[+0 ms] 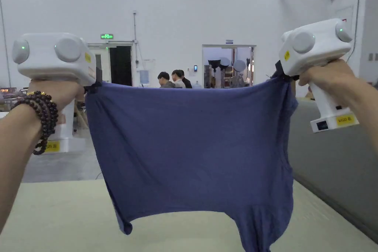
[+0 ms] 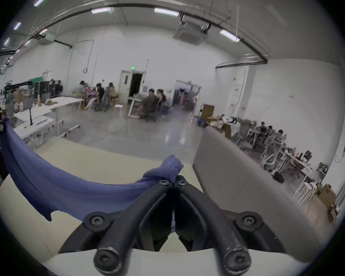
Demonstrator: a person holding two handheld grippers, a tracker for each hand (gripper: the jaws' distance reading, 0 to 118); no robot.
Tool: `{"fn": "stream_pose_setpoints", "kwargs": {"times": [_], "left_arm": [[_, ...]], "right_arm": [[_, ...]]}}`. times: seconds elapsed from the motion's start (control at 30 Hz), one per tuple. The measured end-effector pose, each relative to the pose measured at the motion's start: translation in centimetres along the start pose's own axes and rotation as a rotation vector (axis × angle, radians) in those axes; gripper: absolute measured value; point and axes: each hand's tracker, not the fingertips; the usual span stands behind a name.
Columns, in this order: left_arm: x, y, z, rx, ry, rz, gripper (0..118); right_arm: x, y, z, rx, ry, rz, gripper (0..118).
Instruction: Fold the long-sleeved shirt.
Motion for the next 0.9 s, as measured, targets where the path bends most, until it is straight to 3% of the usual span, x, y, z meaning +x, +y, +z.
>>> {"fn": "stream_pose_setpoints", "kwargs": {"times": [0.13, 0.3, 0.47, 0.7, 0.8, 0.9], "left_arm": [[0.1, 2.1, 1.6, 0.065, -0.032, 0.026, 0], [0.2, 1.5, 1.3, 0.061, -0.022, -0.003, 0], [0.6, -4.5, -1.4, -0.045, -0.017, -0.058, 0], [-0.6, -17.5, -5.2, -0.230, -0.007, -0.027, 0], [-1.6, -21.2, -5.7, -0.292, -0.017, 0.007, 0], [-2.4, -23.2, -4.8, -0.318, -0.018, 0.045, 0]], "right_arm": [[1.8, 3.0, 1.7, 0.067, -0.006, -0.090, 0], [1.9, 1.9, 1.9, 0.053, 0.001, -0.076, 0], [0.2, -5.7, -1.8, -0.073, 0.038, -0.102, 0], [-3.9, -20.2, -6.8, -0.307, 0.115, -0.118, 0], [-5.3, -23.9, -7.1, -0.350, 0.123, -0.102, 0], [-5.3, -25.1, -6.7, -0.385, 0.153, -0.141, 0]]}}
